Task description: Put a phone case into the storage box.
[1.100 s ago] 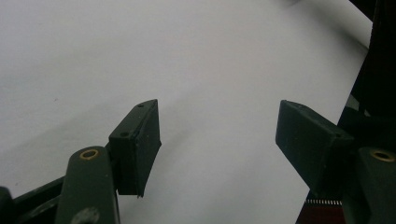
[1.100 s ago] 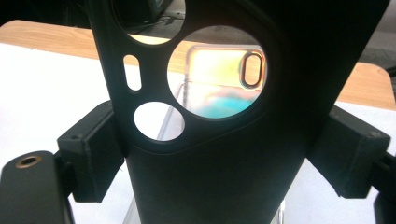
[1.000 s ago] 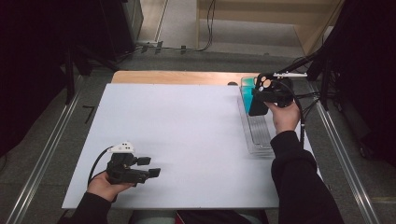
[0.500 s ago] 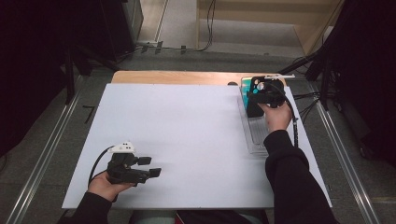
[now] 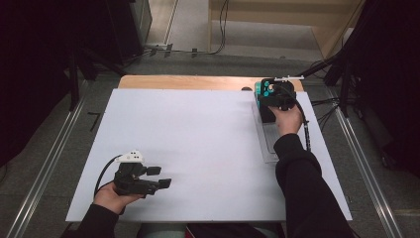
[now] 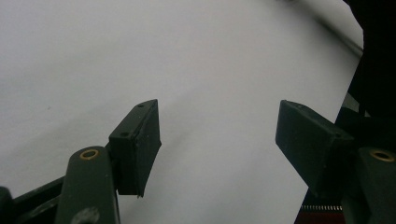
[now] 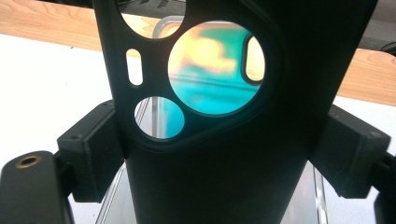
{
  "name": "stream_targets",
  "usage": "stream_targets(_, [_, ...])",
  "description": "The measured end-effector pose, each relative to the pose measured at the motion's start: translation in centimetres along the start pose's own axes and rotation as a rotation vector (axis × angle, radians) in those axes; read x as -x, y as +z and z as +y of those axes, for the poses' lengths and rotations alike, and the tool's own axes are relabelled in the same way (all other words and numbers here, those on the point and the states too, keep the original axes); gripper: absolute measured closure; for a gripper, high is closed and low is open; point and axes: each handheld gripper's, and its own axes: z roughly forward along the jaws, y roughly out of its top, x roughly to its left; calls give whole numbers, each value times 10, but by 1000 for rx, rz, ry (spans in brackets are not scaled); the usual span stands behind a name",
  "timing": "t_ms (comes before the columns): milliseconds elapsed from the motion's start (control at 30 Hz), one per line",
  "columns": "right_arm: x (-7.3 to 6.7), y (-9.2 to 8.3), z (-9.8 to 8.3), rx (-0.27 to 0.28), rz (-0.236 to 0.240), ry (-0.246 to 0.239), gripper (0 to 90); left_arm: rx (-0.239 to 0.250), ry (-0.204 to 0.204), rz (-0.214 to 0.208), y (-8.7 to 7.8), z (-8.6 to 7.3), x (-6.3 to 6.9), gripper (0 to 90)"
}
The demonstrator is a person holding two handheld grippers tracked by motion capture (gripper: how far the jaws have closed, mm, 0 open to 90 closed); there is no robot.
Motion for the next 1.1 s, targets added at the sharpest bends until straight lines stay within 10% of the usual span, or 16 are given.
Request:
stream_targets(767, [-4, 24, 13, -14, -35, -6, 99, 2, -4, -1, 0, 0, -1, 308])
stream_targets(1100, [1, 18, 16, 10, 19, 6, 0, 4, -7, -2, 0, 0, -1, 308])
